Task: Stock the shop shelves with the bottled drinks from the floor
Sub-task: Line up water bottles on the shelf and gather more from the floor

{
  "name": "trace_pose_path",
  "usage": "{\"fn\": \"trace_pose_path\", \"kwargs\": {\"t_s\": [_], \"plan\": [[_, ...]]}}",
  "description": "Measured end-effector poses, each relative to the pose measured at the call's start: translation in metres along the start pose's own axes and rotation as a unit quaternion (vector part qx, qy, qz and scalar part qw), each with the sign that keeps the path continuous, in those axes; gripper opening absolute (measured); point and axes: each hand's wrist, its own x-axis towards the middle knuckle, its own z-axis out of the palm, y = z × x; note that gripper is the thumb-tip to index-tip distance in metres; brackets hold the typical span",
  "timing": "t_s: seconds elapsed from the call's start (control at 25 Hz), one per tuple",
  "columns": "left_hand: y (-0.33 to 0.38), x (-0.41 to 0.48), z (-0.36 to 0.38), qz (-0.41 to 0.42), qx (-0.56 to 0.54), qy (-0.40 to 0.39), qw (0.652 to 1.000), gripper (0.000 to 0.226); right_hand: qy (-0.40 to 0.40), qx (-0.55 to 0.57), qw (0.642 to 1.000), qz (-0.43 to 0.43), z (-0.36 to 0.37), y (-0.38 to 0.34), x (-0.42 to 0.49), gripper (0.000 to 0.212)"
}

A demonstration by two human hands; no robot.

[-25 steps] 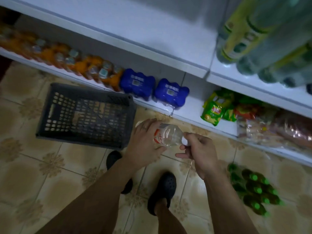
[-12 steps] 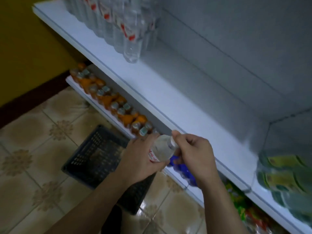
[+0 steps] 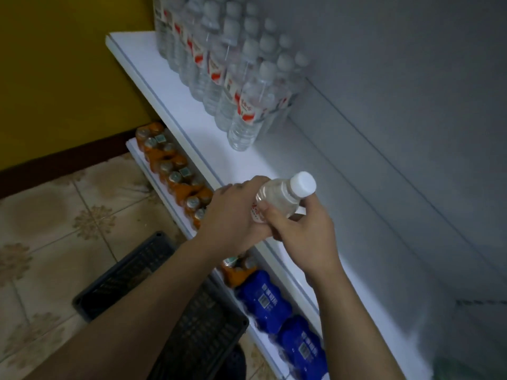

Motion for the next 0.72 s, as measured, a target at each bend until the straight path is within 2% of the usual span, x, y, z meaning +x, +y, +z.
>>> {"fn": "trace_pose_path", "kwargs": {"t_s": [0.12, 0.24, 0.4, 0.56, 0.72], "plan": [[0.003, 0.031, 0.006, -0.028, -0.014, 0.018, 0.999, 0.059, 0.013, -0.034, 0.999, -0.035, -0.007, -0.009, 0.045, 0.031], [0.002, 0.068, 0.014, -0.048, 0.010, 0.016, 0.999, 0.073, 0.020, -0.087, 0.994, -0.063, -0.016, -0.015, 0.091, 0.024], [-0.010, 0.106, 0.011, -0.049, 0.078, 0.005, 0.996, 0.073, 0.055, -0.098, 0.991, -0.073, -0.020, -0.010, 0.155, 0.038], [-0.020, 0.119, 0.012, -0.094, 0.034, 0.003, 0.995, 0.072, 0.085, -0.050, 0.992, -0.076, -0.014, -0.005, 0.219, 0.073], [-0.029, 0.126, 0.017, -0.118, 0.013, 0.004, 0.993, 0.074, 0.106, -0.031, 0.991, -0.071, -0.012, -0.005, 0.268, 0.080]]}}
